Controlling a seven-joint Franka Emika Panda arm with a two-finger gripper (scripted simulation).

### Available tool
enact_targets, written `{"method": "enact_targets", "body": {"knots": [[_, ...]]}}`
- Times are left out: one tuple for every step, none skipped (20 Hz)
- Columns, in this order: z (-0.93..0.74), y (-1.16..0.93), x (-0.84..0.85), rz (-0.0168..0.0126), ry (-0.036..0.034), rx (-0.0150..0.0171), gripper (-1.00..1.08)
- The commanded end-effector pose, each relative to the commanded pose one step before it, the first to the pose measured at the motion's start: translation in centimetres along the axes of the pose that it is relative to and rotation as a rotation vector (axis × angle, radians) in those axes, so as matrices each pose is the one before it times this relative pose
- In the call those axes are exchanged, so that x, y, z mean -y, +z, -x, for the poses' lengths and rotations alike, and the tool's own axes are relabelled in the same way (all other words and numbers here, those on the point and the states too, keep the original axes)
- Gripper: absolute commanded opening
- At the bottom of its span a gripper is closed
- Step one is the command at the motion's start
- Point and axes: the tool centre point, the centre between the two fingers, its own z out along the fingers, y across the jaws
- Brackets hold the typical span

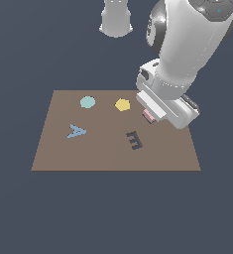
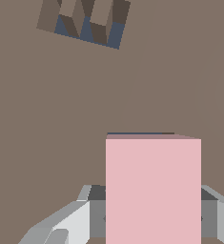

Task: Insert a designated object into the corresponding slot on a board.

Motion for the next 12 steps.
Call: {"method": "enact_targets", "body": {"knots": [[-0.006, 0.474, -0.003, -0.00022, 0.00010, -0.00013, -1.00], [-0.001, 0.125, 0.004, 0.00000, 0.00000, 0.00000, -1.00], [0.000, 0.042, 0.001, 0.00000, 0.00000, 0.00000, -1.00], [0.000, 0.000, 0.000, 0.00000, 0.00000, 0.00000, 1.00], [0.000, 0.000, 0.000, 0.00000, 0.00000, 0.00000, 1.00], [0.000, 0.000, 0.000, 0.00000, 0.00000, 0.00000, 1.00], [0.000, 0.000, 0.000, 0.00000, 0.00000, 0.00000, 1.00], [0.000, 0.000, 0.000, 0.00000, 0.00000, 0.00000, 1.00], [0.000, 0.000, 0.000, 0.00000, 0.00000, 0.00000, 1.00], [0.000, 0.000, 0.000, 0.00000, 0.00000, 0.00000, 1.00], [0.000, 0.000, 0.000, 0.00000, 0.00000, 0.00000, 1.00], [0.000, 0.000, 0.000, 0.00000, 0.00000, 0.00000, 1.00]]}}
